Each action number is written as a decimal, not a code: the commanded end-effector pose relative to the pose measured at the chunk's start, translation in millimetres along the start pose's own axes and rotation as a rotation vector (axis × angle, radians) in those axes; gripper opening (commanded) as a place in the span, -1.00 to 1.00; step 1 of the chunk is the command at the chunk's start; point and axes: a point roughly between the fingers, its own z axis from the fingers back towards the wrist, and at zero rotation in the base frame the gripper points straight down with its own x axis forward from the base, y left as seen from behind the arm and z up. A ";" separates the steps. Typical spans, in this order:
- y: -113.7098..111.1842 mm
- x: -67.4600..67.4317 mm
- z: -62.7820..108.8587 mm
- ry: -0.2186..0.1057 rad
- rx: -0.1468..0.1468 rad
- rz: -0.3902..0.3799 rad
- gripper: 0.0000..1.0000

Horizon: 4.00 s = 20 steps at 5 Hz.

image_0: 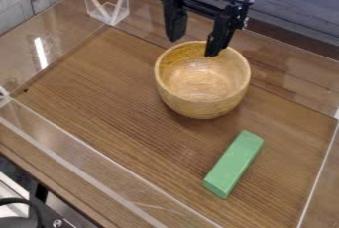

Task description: Put the green block in the brown bowl

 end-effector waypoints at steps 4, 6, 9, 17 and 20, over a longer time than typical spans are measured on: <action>-82.9 -55.5 -28.0 0.006 -0.045 0.023 1.00; -86.0 -64.9 -45.0 -0.033 -0.078 -0.081 1.00; -113.2 -37.0 -55.5 -0.092 -0.109 -0.071 1.00; -98.8 -58.2 -71.7 -0.177 -0.090 0.007 1.00; -115.9 -48.4 -59.2 -0.215 -0.074 0.130 1.00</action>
